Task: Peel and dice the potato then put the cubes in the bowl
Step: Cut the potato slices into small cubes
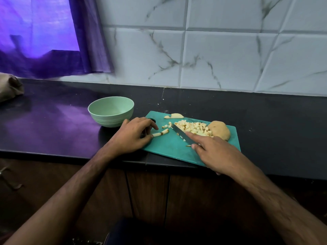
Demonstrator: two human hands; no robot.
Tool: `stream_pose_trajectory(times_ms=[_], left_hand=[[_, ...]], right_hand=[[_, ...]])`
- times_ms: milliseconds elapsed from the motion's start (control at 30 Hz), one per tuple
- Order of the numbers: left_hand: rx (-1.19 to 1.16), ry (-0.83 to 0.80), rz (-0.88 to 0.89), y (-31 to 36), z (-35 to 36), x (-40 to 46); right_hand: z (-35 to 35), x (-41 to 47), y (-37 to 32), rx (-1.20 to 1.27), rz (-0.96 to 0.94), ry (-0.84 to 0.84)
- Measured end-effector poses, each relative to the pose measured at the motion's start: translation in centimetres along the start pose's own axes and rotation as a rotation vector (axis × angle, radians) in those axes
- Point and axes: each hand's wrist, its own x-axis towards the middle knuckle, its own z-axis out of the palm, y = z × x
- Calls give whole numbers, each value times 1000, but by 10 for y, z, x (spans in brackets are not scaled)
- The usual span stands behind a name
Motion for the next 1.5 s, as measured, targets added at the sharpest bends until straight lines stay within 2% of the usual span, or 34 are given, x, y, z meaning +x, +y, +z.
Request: stream_pose_trajectory(times_ms=[267,400,633,1067,1267,1500], left_hand=[[58,8,-5,19,12,19],[17,78,-62,22,17,23],[-112,54,-101,17,20,29],[-162,46,-59,19,17,29],[-168,74,-67,21,18,24],[-163,36,-51,24,14,26]], right_hand=[[-1,-4,-6,-11,-57,33],[6,-2,-6,-41,-64,37],[1,1,-11,-24,-67,-26],[6,-14,-2,-145,-67,-23],[2,-16,-5,-120,-67,74],[12,-15,-15,-138,-70,43]])
